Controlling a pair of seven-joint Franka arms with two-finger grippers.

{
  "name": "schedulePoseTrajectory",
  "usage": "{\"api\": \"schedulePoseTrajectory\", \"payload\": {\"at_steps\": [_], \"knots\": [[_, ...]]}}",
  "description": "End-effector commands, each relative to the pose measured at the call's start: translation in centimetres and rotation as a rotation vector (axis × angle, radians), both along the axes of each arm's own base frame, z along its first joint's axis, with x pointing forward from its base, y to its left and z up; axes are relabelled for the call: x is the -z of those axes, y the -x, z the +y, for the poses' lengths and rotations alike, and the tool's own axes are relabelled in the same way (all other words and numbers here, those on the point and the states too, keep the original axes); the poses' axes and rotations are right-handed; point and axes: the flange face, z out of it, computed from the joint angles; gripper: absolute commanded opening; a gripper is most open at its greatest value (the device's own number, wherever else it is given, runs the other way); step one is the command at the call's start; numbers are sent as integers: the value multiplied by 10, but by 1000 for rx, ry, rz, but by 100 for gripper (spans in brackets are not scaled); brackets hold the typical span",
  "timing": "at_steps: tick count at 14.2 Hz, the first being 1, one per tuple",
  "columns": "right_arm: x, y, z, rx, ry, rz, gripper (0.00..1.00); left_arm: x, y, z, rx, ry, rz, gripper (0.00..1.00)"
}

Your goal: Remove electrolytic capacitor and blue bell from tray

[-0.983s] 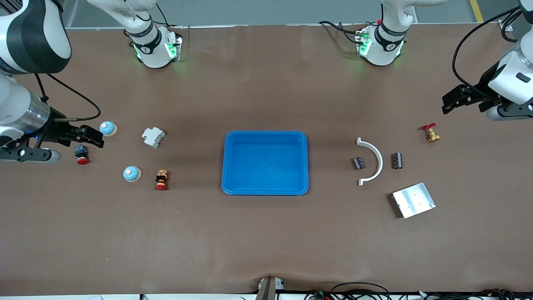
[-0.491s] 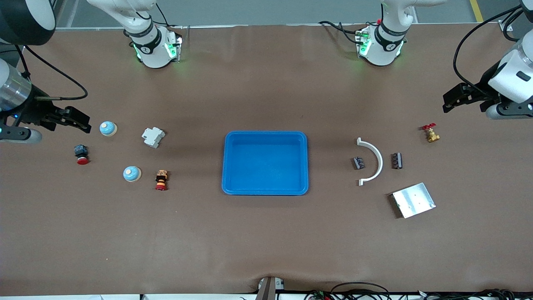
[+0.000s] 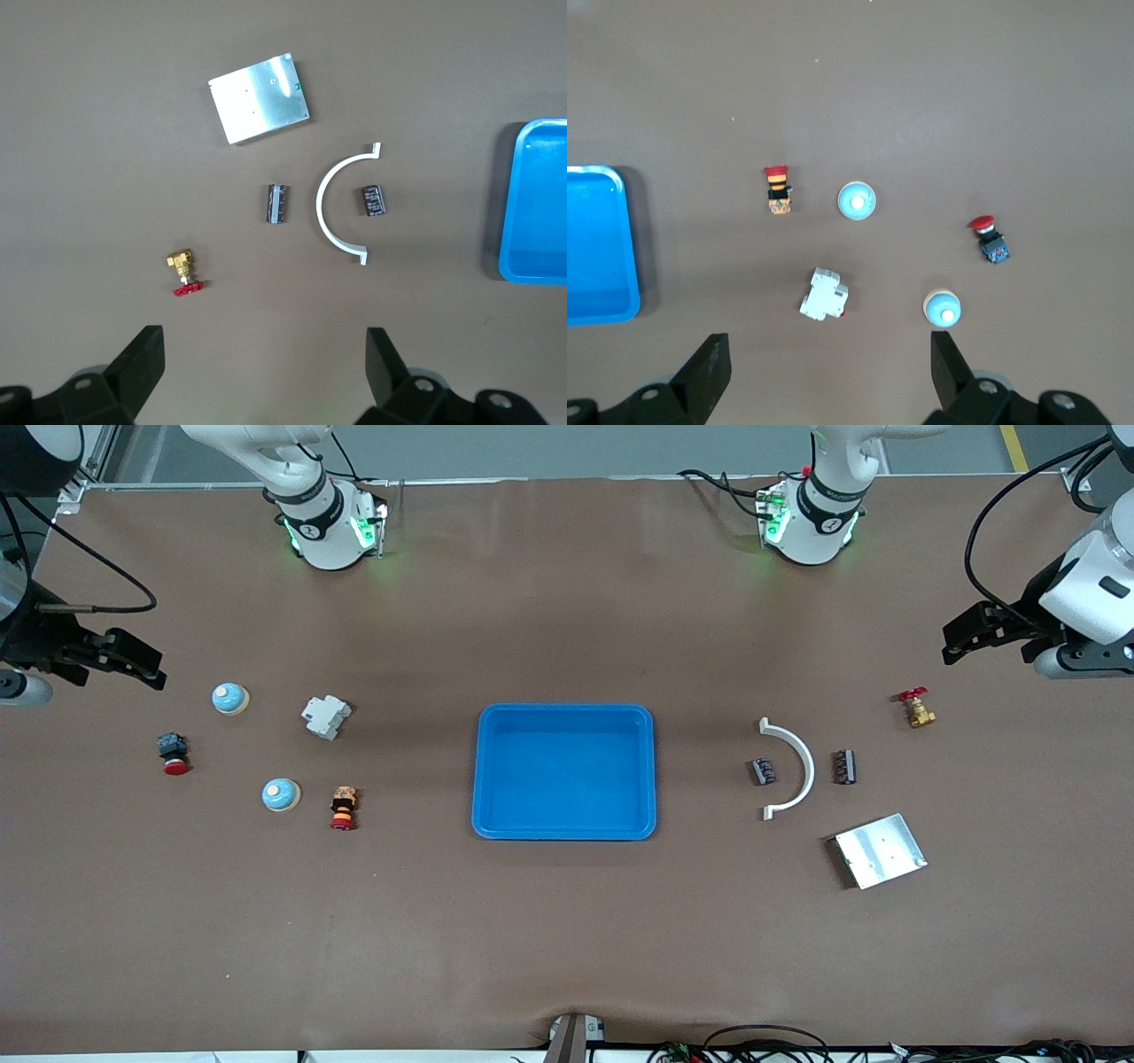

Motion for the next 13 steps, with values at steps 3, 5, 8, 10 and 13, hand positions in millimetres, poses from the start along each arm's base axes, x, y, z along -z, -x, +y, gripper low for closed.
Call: {"api": "schedulePoseTrajectory", "payload": {"at_steps": [3, 5, 8, 10, 13], "knots": [[-13, 12, -18, 41, -116, 26, 100, -4, -1, 2, 8, 24, 8, 100], [-13, 12, -19, 43, -115, 26, 100, -4, -2, 2, 8, 24, 10, 100], [-27, 20, -16, 34, -106, 0, 100, -4, -2, 2, 5, 24, 10, 100], [-29, 21, -15, 27, -87, -4, 100, -4, -1, 0, 8, 24, 8, 100], [-34, 20, -13, 19, -61, -17, 100, -4, -2, 1, 7, 24, 10, 100]]}}
